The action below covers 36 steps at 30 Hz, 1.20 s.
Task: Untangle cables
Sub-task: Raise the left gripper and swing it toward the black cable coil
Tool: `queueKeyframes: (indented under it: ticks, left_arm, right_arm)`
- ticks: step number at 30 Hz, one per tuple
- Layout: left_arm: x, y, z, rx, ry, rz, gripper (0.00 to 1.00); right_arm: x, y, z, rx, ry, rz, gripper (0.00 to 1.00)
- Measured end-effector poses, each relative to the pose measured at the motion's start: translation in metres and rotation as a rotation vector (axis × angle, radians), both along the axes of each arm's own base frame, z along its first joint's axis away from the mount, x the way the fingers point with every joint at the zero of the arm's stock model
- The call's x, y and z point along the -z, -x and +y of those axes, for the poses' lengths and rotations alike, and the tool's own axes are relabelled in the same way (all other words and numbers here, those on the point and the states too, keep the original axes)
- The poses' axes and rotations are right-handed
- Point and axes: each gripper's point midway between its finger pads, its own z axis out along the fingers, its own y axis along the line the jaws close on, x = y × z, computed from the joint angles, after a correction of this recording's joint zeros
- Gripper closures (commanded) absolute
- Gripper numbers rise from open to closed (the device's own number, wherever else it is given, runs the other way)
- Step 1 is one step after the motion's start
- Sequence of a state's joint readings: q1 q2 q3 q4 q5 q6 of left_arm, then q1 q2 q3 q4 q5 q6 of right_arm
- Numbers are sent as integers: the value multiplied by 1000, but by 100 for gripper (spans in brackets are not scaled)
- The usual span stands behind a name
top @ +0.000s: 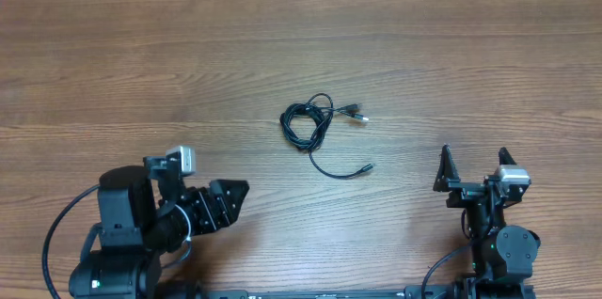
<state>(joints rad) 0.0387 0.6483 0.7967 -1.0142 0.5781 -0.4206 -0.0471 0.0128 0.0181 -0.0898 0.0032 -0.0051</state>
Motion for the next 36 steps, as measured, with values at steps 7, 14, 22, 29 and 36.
queueKeyframes:
  ticks: [7, 14, 22, 29, 36]
  left_arm:
    - [-7, -20, 16, -124, -26, -48, 23]
    - [-7, -24, 22, -213, 5, -12, 25]
    - [-7, -17, 12, -184, 67, 27, 23]
    - [-7, -9, -4, -128, 111, 63, 15]
    - [8, -6, -26, -50, 90, 154, 20]
  right_arm:
    - [0, 0, 0, 0, -1, -1, 0]
    - [0, 0, 0, 0, -1, 0, 0]
    - [0, 0, 0, 0, -1, -1, 0]
    - [0, 0, 0, 0, 0, 0, 0]
    - [0, 0, 0, 0, -1, -1, 0]
